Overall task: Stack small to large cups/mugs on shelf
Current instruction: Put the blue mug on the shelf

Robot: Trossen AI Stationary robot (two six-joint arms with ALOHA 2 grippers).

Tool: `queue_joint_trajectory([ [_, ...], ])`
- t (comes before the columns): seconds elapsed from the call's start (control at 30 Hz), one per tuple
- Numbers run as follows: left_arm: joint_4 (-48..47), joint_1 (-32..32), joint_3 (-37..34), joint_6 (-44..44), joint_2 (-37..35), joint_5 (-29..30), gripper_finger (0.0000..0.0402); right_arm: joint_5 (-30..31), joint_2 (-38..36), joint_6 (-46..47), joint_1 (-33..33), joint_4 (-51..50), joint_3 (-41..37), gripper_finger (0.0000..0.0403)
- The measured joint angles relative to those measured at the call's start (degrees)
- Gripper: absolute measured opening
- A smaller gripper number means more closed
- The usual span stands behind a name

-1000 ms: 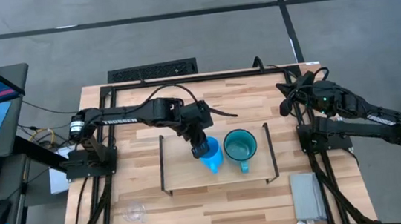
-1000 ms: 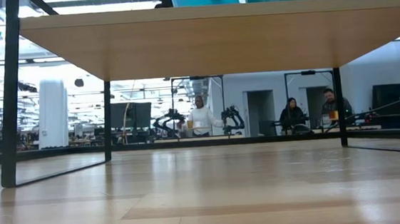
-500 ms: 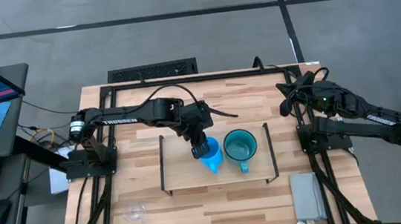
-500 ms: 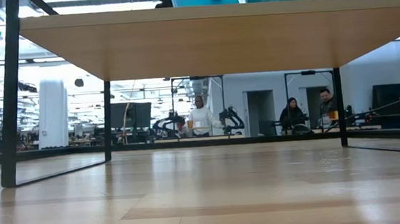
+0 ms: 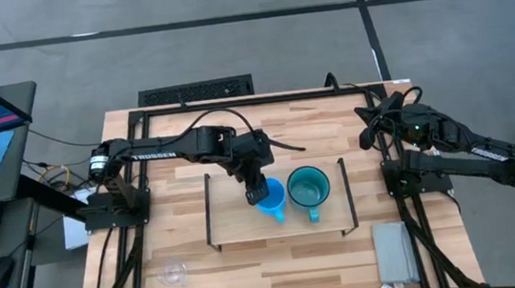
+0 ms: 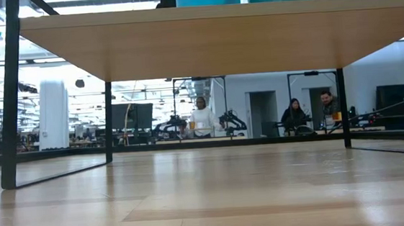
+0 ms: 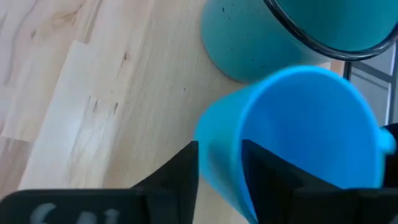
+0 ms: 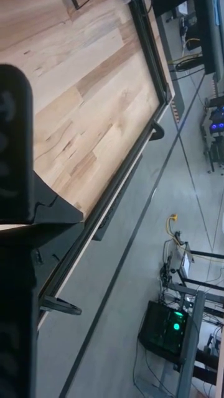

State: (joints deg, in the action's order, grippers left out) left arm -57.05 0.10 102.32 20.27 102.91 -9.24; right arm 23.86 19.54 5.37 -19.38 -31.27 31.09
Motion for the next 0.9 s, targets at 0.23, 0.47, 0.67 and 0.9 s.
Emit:
queue_joint_trajectory([
  [0.23, -0.01, 0.0, 0.0, -0.52, 0.0, -2.47, 0.013, 0.0, 0.01, 0.0, 0.0, 0.0, 0.0, 0.0019],
  [0.47, 0.1, 0.0, 0.02, -4.32, 0.0, -2.49, 0.013, 0.0, 0.01, 0.0, 0.0, 0.0, 0.0, 0.0019],
  [0.67, 0.1, 0.0, 0.02, -9.5, -0.02, -2.97, 0.013, 0.0, 0.0, -0.47, 0.0, 0.0, 0.0, 0.0017],
  [0.9, 0.21, 0.0, 0.03, -14.87, -0.02, -2.99, 0.0126, 0.0, 0.01, -0.81, 0.0, 0.02, 0.0, 0.0019],
])
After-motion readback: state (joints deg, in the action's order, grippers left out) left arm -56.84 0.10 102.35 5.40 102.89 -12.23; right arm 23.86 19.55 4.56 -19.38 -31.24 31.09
